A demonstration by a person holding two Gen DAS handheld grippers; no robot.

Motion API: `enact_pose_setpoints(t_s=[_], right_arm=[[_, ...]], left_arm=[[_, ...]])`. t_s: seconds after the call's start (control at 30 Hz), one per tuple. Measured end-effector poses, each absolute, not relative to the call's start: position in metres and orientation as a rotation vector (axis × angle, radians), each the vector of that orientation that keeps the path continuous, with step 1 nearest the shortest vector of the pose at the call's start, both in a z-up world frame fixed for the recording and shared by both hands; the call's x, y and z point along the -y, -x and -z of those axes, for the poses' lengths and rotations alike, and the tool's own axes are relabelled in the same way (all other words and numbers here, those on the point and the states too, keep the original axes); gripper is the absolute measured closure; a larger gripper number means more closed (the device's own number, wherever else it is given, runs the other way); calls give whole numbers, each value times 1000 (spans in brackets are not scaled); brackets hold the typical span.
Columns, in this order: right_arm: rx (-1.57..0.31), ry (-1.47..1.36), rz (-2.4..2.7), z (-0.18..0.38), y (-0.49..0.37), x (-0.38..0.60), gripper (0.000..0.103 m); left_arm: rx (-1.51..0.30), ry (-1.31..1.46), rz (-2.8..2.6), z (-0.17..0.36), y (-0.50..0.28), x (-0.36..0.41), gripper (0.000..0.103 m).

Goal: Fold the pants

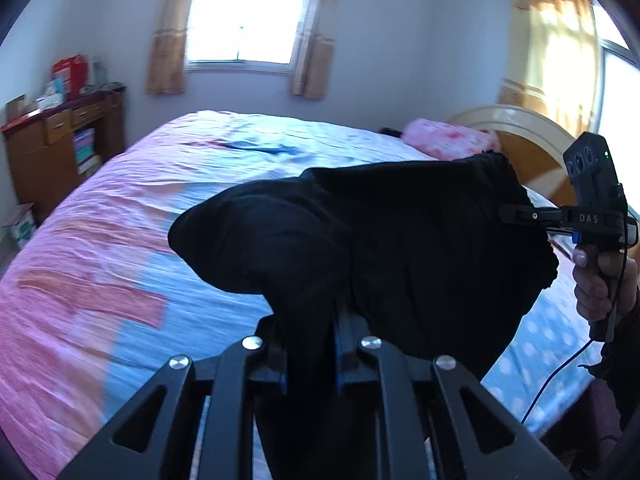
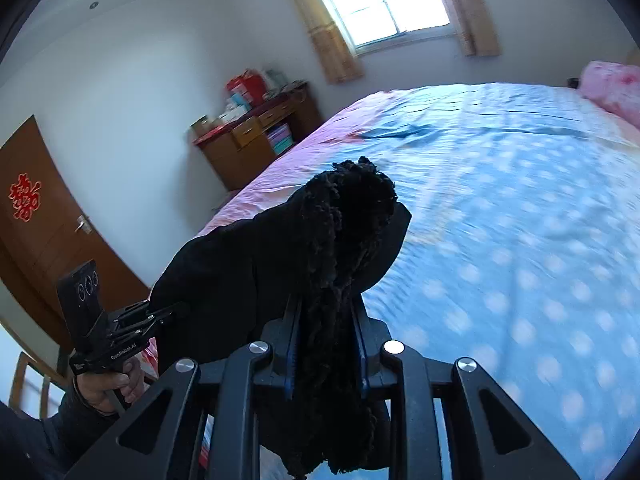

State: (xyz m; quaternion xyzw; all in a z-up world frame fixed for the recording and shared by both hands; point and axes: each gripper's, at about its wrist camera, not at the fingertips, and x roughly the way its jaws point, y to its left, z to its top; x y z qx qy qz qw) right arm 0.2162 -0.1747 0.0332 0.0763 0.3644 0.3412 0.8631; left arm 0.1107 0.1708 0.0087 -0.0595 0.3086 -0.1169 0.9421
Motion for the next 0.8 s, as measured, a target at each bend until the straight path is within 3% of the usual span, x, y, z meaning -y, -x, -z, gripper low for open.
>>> enact_pose_setpoints(t_s=[0.23,0.6,0.7,0.8], right_arm=[[-844,-116,-784,-12,-286,94,85],[-1011,-80,-805,77,-376,2,85],[-1045,-90,-786,96,-390,-2,85],[-1078,-118,-763,109,-397,6,83]], left_arm=[[-666,154,120,13,-142,-230,87],[-782,190,29,79,-160,-267,87],[-782,148,21,82,-160,-261,82],[-798,96,-5,87,-162,-256,65]])
